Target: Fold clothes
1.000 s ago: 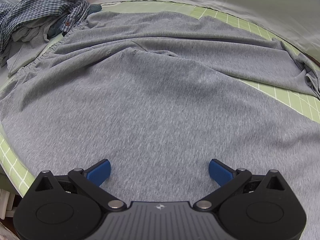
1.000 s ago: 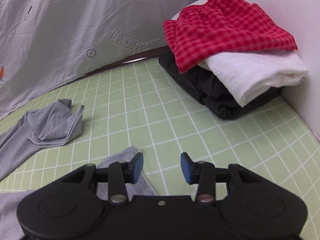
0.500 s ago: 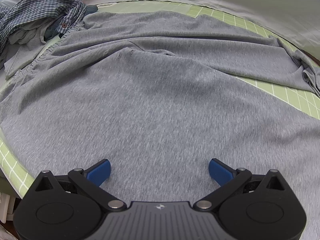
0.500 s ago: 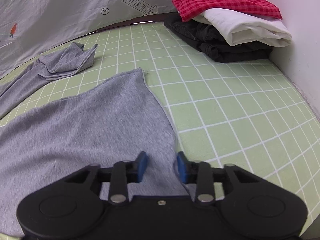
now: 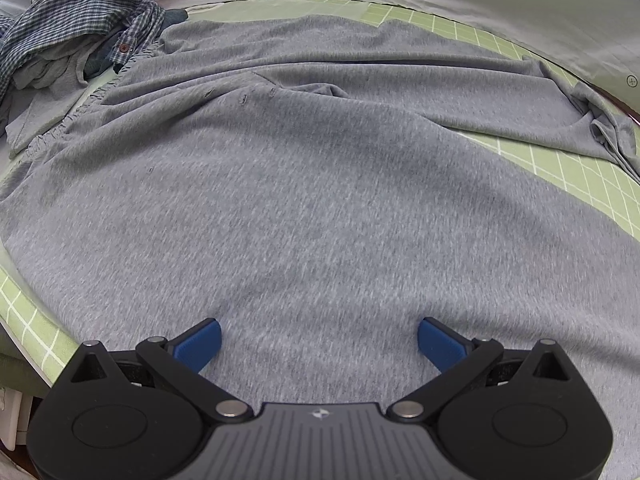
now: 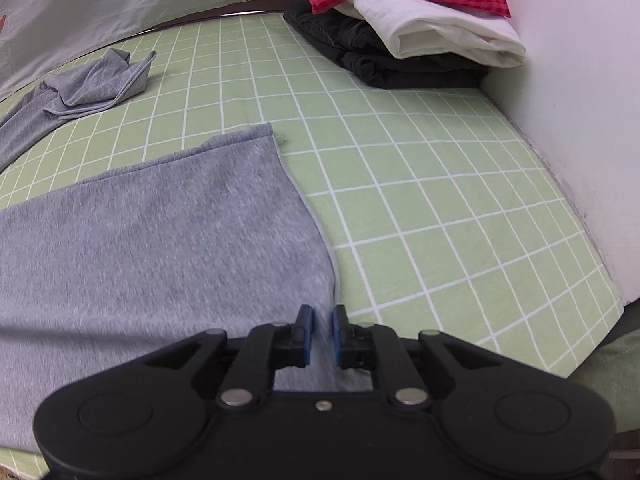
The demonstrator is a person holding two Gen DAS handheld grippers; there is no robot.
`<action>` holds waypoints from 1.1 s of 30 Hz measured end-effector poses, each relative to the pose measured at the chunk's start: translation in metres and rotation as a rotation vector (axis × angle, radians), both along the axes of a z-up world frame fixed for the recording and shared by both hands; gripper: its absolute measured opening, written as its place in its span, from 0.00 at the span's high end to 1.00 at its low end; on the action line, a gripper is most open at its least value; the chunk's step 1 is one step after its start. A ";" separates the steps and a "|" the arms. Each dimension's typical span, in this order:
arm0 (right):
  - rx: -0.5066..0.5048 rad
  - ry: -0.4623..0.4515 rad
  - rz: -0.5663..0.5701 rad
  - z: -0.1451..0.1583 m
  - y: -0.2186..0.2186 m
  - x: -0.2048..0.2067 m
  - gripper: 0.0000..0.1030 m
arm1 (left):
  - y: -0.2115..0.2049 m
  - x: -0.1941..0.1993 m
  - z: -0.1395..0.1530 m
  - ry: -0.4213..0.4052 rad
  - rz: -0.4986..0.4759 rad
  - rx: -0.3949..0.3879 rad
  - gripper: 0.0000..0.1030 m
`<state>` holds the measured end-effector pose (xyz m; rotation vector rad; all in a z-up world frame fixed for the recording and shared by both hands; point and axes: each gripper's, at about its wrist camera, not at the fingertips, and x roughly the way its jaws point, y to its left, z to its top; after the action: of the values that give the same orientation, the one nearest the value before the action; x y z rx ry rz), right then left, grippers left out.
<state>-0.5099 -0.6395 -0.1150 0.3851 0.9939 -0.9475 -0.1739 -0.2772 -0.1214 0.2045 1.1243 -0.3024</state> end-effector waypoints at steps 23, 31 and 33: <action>-0.218 -0.221 0.530 0.013 -0.008 0.284 0.65 | -0.039 0.059 0.000 0.043 0.107 0.031 0.00; -0.191 -0.238 0.719 0.002 0.028 0.330 0.83 | -0.042 0.067 -0.002 0.052 0.134 0.015 0.00; -0.206 -0.216 0.722 -0.002 0.028 0.334 0.82 | -0.043 0.069 -0.001 0.057 0.143 0.016 0.00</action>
<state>-0.1759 -0.6113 -0.1170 -0.0557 0.7412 -0.3351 -0.1047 -0.3199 -0.1228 0.1289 1.1918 -0.1729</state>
